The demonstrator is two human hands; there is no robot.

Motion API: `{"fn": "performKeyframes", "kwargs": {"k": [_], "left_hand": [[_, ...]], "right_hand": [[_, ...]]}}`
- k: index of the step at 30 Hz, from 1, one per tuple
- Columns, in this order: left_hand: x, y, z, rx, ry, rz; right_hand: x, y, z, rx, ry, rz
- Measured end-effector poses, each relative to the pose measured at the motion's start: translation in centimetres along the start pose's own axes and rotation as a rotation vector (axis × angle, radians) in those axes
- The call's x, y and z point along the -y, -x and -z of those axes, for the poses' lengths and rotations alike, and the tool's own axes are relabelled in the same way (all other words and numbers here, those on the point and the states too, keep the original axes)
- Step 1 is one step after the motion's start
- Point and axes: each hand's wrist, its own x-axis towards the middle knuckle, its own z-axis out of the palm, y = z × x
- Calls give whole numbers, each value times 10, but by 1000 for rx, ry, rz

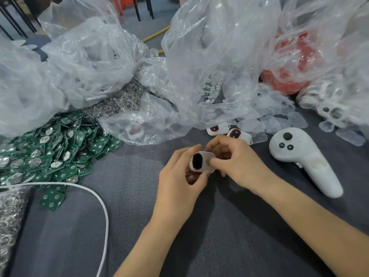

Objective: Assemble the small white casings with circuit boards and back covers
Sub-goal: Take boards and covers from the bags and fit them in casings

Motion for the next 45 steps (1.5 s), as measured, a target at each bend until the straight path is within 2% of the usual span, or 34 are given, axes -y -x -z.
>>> {"fn": "performKeyframes", "kwargs": {"k": [8, 14, 16, 18, 21, 22, 24, 27, 29, 37, 42, 45], "left_hand": [[2, -1, 5, 58, -238, -96], [4, -2, 4, 84, -262, -43], [5, -2, 4, 84, -279, -47], [5, -1, 4, 81, -286, -39], [7, -1, 4, 86, -265, -6], [7, -1, 5, 95, -261, 1], [7, -1, 5, 105, -252, 8], [5, -1, 5, 93, -215, 14], [4, -1, 4, 69, -188, 11], [3, -1, 4, 50, -143, 7], [0, -1, 4, 40, -76, 21], [-2, -2, 6, 29, -33, 31]], "right_hand": [[3, 5, 0, -20, 381, 77], [-1, 4, 3, -34, 494, 119], [0, 3, 6, -48, 422, 151], [2, 2, 13, -142, 374, 223], [2, -3, 30, -428, 575, 330], [0, -5, 38, -499, 657, 306], [-7, -8, 50, -530, 820, 187], [-14, -9, 52, -405, 1130, 26], [-14, -8, 47, -377, 1255, -36], [-14, -8, 46, -557, 1260, 12], [-12, -8, 45, -468, 1253, -15], [-11, -7, 46, -480, 1230, 52]]}}
